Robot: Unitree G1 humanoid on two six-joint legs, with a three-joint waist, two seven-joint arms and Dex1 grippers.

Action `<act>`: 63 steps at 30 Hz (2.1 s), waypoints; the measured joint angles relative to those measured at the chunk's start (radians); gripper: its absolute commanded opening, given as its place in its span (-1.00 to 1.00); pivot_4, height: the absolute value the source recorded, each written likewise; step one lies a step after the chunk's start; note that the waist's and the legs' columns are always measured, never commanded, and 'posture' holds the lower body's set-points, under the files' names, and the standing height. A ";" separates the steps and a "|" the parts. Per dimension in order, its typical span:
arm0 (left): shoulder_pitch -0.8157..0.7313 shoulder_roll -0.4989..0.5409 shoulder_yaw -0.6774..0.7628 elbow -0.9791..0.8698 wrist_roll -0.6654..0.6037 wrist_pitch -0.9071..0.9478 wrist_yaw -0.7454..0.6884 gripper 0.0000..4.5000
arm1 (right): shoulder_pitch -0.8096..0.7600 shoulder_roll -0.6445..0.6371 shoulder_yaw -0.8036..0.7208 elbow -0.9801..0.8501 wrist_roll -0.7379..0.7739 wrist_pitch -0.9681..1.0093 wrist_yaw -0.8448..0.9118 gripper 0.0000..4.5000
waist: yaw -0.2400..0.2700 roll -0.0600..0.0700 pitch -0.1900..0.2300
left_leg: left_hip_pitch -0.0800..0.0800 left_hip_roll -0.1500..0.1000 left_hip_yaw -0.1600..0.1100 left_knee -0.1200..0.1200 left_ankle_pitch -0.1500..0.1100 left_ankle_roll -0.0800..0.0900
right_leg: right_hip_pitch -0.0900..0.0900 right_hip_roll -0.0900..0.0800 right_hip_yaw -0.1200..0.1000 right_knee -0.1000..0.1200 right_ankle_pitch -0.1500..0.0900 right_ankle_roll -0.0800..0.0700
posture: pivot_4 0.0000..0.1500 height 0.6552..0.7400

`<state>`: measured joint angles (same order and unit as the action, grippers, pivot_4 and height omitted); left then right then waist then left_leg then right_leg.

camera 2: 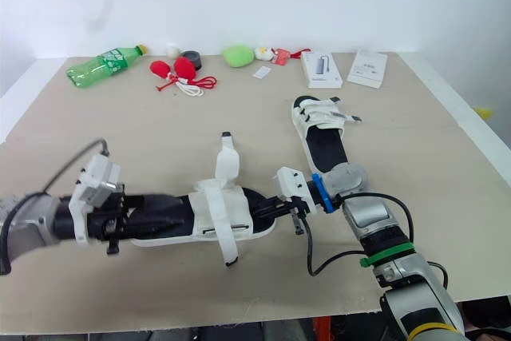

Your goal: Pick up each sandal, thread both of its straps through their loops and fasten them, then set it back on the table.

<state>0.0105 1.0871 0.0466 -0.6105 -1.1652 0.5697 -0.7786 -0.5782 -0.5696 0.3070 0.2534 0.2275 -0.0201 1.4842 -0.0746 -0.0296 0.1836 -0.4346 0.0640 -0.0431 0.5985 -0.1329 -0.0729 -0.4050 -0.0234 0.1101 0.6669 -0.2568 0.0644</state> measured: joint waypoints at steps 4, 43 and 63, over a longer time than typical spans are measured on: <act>0.025 -0.083 -0.035 -0.070 -0.023 0.075 0.103 -0.03 | -0.001 0.003 0.000 0.004 -0.002 0.002 -0.002 -1.00 | 0.000 0.000 0.000 | 0.001 0.000 0.000 0.000 0.000 0.000 | 0.000 0.000 0.000 0.000 0.001 -0.001 | 1.00 1.00; 0.027 -0.112 -0.075 -0.094 0.101 0.311 -0.089 -0.03 | 0.013 0.001 0.001 -0.036 -0.004 0.043 -0.010 -1.00 | 0.000 -0.003 -0.001 | 0.004 0.000 0.003 0.000 -0.004 -0.004 | -0.002 -0.001 0.001 -0.002 -0.003 -0.002 | 1.00 1.00; -0.120 -0.442 -0.240 0.071 0.389 0.238 0.013 -0.25 | 0.025 -0.013 0.002 -0.071 -0.006 0.064 -0.024 -1.00 | 0.000 -0.003 -0.001 | 0.002 -0.001 0.002 0.001 -0.004 -0.003 | 0.002 0.000 0.001 -0.002 -0.003 -0.001 | 1.00 1.00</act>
<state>-0.1092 0.6449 -0.1929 -0.5400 -0.7764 0.8075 -0.7655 -0.5536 -0.5824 0.3090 0.1820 0.2218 0.0440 1.4604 -0.0742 -0.0330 0.1823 -0.4322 0.0635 -0.0413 0.5998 -0.1373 -0.0762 -0.4033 -0.0234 0.1114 0.6652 -0.2596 0.0633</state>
